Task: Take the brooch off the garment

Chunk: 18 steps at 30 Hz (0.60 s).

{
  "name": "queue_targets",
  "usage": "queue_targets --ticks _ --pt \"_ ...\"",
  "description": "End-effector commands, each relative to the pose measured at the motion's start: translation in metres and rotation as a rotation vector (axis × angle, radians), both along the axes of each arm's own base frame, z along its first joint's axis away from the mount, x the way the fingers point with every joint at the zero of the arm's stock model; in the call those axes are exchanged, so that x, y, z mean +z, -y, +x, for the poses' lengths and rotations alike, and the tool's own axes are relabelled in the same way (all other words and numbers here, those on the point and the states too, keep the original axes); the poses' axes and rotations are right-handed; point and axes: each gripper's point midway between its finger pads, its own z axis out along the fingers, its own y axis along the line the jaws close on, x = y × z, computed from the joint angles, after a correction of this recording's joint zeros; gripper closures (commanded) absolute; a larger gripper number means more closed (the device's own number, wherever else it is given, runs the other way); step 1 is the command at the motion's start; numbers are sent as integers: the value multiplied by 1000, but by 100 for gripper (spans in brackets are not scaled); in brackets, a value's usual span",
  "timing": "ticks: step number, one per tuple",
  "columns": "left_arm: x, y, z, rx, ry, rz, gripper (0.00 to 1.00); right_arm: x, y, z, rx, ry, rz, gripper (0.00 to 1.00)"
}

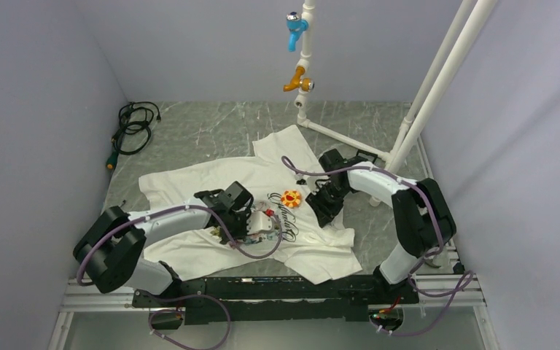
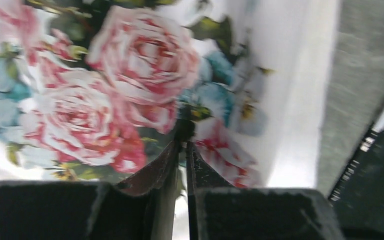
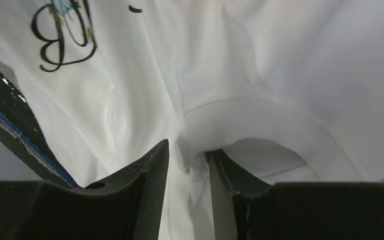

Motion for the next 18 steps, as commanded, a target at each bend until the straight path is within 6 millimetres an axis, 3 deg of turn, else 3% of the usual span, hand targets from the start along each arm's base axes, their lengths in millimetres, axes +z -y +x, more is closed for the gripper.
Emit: queue_targets --ticks 1,5,9,13,18 --pt "10 -2 -39 -39 -116 -60 82 35 -5 9 29 129 63 61" --pt "47 9 -18 90 -83 -214 75 68 -20 41 18 317 138 54" --pt "96 5 21 315 -85 -446 57 87 -40 65 20 461 195 48" --pt "127 -4 35 434 -86 -628 37 86 -61 84 41 567 189 46" --pt "142 -27 45 593 79 -684 12 75 -81 94 102 627 166 46"
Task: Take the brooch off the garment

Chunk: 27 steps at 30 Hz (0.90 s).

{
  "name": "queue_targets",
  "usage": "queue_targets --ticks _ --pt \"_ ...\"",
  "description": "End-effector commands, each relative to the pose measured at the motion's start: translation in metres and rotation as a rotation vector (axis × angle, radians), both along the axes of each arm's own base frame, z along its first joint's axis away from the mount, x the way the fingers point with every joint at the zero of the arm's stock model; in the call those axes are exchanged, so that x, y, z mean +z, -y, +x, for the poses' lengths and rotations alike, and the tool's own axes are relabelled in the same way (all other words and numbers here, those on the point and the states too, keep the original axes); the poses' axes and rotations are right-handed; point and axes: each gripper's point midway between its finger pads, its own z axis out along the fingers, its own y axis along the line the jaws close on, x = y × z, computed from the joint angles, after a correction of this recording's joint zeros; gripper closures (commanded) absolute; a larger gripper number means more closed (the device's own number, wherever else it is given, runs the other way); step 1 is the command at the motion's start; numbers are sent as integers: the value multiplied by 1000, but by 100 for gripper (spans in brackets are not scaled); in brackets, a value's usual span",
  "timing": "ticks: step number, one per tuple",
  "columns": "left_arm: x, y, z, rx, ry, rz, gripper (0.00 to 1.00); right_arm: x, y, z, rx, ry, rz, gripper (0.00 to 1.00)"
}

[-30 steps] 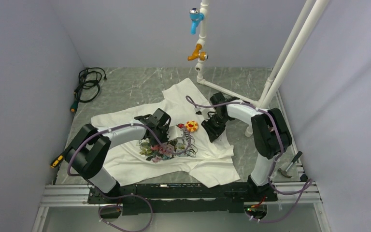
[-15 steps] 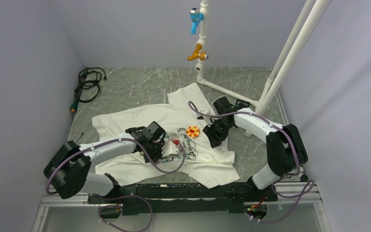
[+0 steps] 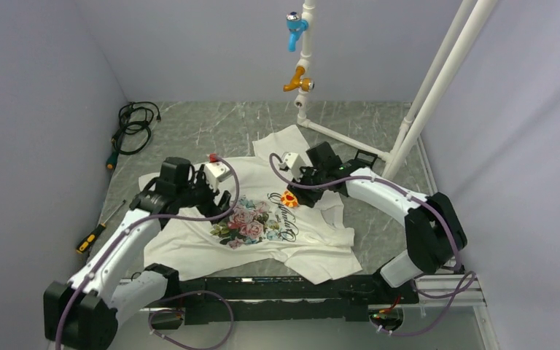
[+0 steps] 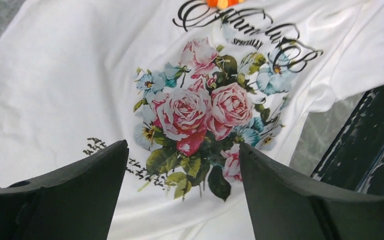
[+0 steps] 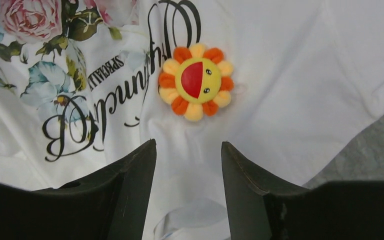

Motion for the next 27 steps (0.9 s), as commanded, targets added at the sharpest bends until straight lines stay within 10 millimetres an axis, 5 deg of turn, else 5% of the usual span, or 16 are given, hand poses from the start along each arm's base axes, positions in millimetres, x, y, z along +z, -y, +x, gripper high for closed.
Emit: queue_targets --ticks 1,9,19,27 --pt "24 -4 1 133 67 -111 5 9 -25 30 31 153 10 46" --pt "28 -41 11 360 12 -192 1 -21 -44 29 139 178 -75 47" --pt "26 -56 21 450 26 -200 0 -54 -52 34 159 155 -145 48" --pt "36 -56 27 407 97 -184 0 -21 -60 46 114 179 -108 60"
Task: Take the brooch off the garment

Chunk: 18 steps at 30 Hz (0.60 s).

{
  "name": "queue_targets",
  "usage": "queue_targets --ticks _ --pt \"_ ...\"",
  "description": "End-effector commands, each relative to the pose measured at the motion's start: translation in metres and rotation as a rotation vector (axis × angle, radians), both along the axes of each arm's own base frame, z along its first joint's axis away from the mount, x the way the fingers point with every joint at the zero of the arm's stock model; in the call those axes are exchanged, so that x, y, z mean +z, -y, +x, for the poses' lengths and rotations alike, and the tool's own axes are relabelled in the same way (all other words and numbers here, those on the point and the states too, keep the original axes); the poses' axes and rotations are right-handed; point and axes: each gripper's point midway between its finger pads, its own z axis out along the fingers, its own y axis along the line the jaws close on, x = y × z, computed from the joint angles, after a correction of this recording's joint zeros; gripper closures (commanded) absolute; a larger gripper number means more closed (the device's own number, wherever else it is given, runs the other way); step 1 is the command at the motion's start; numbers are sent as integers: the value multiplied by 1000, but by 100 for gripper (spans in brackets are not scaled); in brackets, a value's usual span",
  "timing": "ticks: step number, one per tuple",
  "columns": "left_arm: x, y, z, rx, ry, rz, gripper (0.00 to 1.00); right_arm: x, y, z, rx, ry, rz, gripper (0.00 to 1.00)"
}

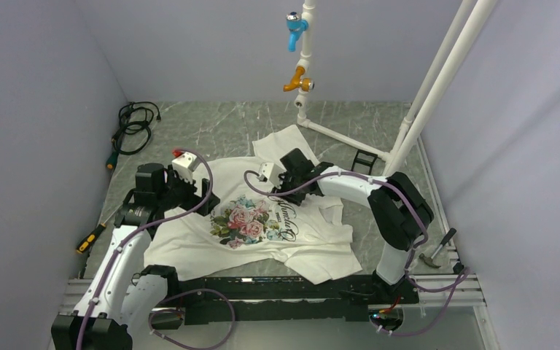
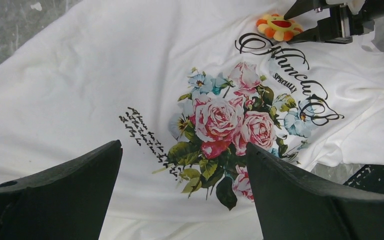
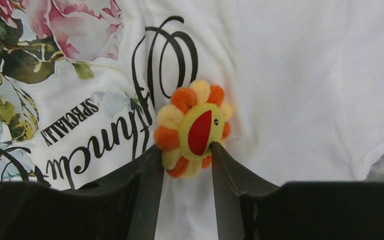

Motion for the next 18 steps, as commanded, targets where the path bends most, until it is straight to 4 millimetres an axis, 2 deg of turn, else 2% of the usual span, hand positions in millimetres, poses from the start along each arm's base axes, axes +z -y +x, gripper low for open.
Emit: queue_targets --ticks 1,4,7,12,18 --pt "21 0 14 -22 113 12 1 43 -21 19 -16 59 97 62" --pt "23 6 15 -91 150 22 0 45 -23 15 -19 5 125 63" --pt "23 5 21 -89 158 39 1 38 -23 15 -37 -34 128 65" --pt "24 2 28 -85 173 65 1 31 -21 25 -92 -44 132 70" --pt "34 1 32 -97 213 80 1 19 -6 36 -150 -96 101 77"
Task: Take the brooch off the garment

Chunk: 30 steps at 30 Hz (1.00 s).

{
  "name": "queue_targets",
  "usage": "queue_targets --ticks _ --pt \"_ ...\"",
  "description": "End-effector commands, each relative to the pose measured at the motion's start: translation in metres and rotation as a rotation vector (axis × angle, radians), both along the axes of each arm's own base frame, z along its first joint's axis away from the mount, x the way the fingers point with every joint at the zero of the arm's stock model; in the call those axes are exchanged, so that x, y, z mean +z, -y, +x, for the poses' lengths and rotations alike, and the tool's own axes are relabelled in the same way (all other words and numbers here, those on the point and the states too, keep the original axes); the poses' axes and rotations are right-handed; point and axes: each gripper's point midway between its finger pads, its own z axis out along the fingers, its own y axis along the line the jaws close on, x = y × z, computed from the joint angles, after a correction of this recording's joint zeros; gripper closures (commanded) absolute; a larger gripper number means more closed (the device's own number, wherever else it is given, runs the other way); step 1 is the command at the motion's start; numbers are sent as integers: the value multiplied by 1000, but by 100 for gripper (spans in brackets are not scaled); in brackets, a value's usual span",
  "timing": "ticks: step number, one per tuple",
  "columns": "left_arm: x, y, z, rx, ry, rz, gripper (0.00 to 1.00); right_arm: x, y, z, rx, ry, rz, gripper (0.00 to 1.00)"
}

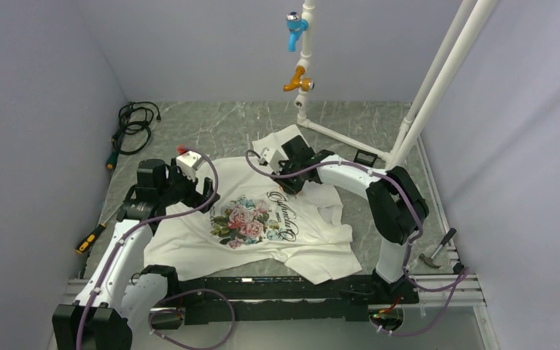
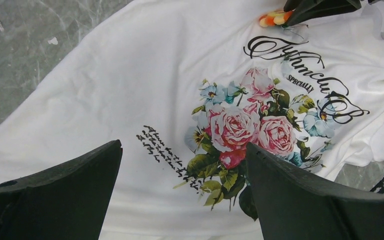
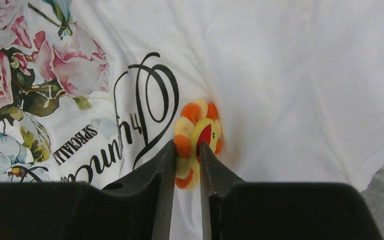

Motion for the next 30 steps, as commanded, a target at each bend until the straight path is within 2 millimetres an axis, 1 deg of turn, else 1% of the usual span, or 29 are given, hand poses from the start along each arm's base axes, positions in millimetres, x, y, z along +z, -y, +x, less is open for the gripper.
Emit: queue_targets --ticks 1,3,5,6,7,9,11,14,16,17,18,21,23,26,28,30 --pt "33 1 16 -25 111 9 0 3 8 17 -62 -40 10 80" --pt "34 2 17 -34 96 14 1 5 12 14 -73 -80 30 87" --pt "35 3 18 -47 80 16 0 12 11 10 -68 -102 68 93" --pt "37 5 17 -59 85 11 0 14 10 6 -59 -114 82 97" --pt "42 7 18 -64 113 2 1 17 9 3 -53 -123 93 100" --pt "50 9 19 -70 187 -17 1 20 6 -5 -36 -154 121 100" --pt "56 14 15 -113 272 -25 1 26 2 -11 -32 -169 165 100" --pt "60 21 6 -170 341 -38 0 44 -4 -19 -28 -168 255 100" --pt "56 28 -4 -241 319 -36 0 57 -9 -24 -28 -159 317 100" --pt "56 30 -10 -280 287 -33 0 63 -11 -26 -26 -151 346 100" --pt "51 33 -14 -302 246 -40 0 68 -13 -29 -24 -146 373 100" --pt "42 47 -28 -408 174 -101 0 76 -15 -35 -15 -144 421 100" --pt "38 54 -30 -443 182 -117 1 78 -13 -40 -4 -143 435 100" --pt "35 68 -27 -502 249 -87 0 81 -11 -47 40 -135 451 100" --pt "30 81 -25 -561 286 -51 0 82 -11 -54 85 -141 459 100" --pt "25 98 -23 -630 316 -17 4 82 -13 -62 130 -179 465 100"
